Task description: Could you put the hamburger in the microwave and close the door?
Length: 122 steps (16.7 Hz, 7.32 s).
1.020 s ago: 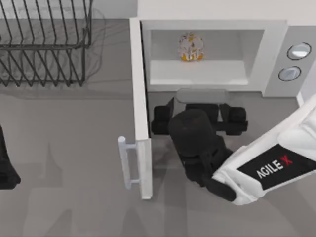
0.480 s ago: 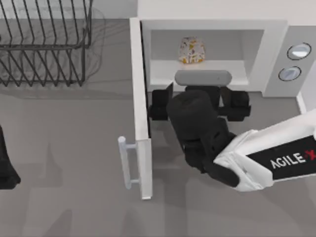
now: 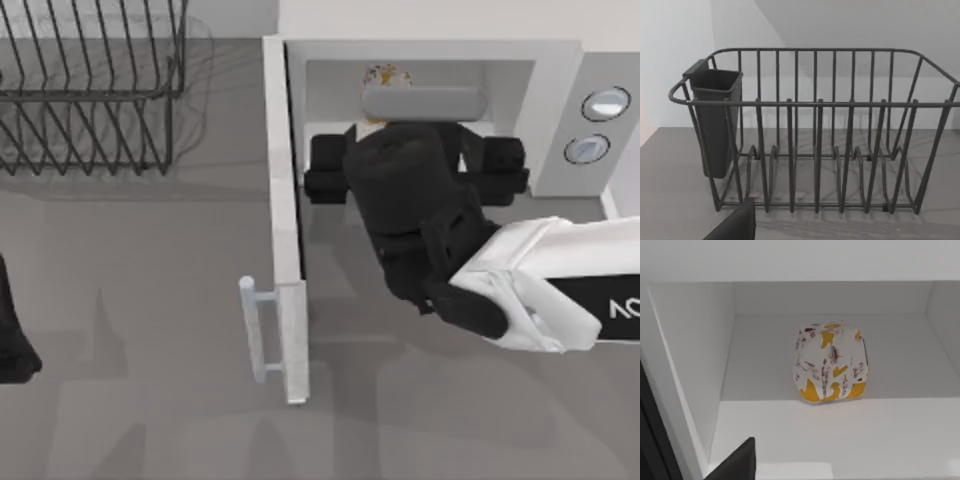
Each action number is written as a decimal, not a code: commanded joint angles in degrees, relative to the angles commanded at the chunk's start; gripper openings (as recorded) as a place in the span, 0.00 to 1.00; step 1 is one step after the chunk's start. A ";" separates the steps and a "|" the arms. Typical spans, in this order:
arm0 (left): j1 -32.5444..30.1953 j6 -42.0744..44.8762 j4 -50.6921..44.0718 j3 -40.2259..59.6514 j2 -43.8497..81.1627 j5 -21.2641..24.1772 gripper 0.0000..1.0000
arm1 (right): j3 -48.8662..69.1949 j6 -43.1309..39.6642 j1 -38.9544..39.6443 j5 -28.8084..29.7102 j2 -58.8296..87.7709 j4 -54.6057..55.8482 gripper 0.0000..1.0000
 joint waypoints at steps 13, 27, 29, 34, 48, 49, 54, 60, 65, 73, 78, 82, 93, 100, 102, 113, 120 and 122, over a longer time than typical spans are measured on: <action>0.00 0.00 0.00 0.00 0.00 0.00 1.00 | -17.66 -5.99 -14.10 -14.33 -32.98 -6.93 1.00; 0.00 0.00 0.00 0.00 0.00 0.00 1.00 | -55.97 -18.57 -45.31 -45.85 -103.82 -22.43 1.00; 0.00 0.00 0.00 0.00 0.00 0.00 1.00 | -56.83 -19.40 -46.38 -46.86 -105.45 -22.51 1.00; 0.00 0.00 0.00 0.00 0.00 0.00 0.92 | -56.83 -19.40 -46.38 -46.86 -105.45 -22.51 1.00; 0.00 0.00 0.00 0.00 0.00 0.00 0.00 | -56.83 -19.40 -46.38 -46.86 -105.45 -22.51 1.00; 0.00 0.00 0.00 0.00 0.00 0.00 0.00 | -56.83 -19.40 -46.38 -46.86 -105.45 -22.51 1.00; 0.00 0.00 0.00 0.00 0.00 0.00 0.00 | -56.83 -19.40 -46.38 -46.86 -105.45 -22.51 1.00; -6.88 -0.03 -1.75 -0.87 -2.67 -6.81 0.00 | -56.83 -19.40 -46.38 -46.86 -105.45 -22.51 1.00; -18.75 -0.14 -4.57 -2.33 -6.71 -18.76 0.00 | -56.83 -19.40 -46.38 -46.86 -105.45 -22.51 1.00; -20.48 -0.19 -4.47 -1.29 -6.98 -20.40 0.00 | -56.83 -19.40 -46.38 -46.86 -105.45 -22.51 1.00; -11.20 -0.25 -0.14 1.64 0.41 -11.08 0.00 | -56.83 -19.40 -46.38 -46.86 -105.45 -22.51 1.00; -8.43 -0.27 1.46 2.71 2.99 -8.36 0.00 | -56.83 -19.40 -46.38 -46.86 -105.45 -22.51 1.00; -3.60 -0.16 14.87 -0.33 13.47 -3.50 0.00 | -56.83 -19.40 -46.38 -46.86 -105.45 -22.51 1.00; -5.33 -1.50 13.02 1.81 15.67 -4.60 0.00 | -56.83 -19.40 -46.38 -46.86 -105.45 -22.51 1.00; -8.68 -4.08 8.89 6.15 20.10 -6.76 0.00 | -56.83 -19.40 -46.38 -46.86 -105.45 -22.51 1.00; -33.40 -23.89 -27.46 40.65 58.77 -22.10 0.00 | -56.83 -19.40 -46.38 -46.86 -105.45 -22.51 1.00; -37.07 -26.90 -33.00 45.96 63.87 -24.49 0.00 | -56.83 -19.40 -46.38 -46.86 -105.45 -22.51 1.00; -36.84 -26.88 -32.68 45.67 63.72 -24.31 0.00 | -56.83 -19.40 -46.38 -46.86 -105.45 -22.51 1.00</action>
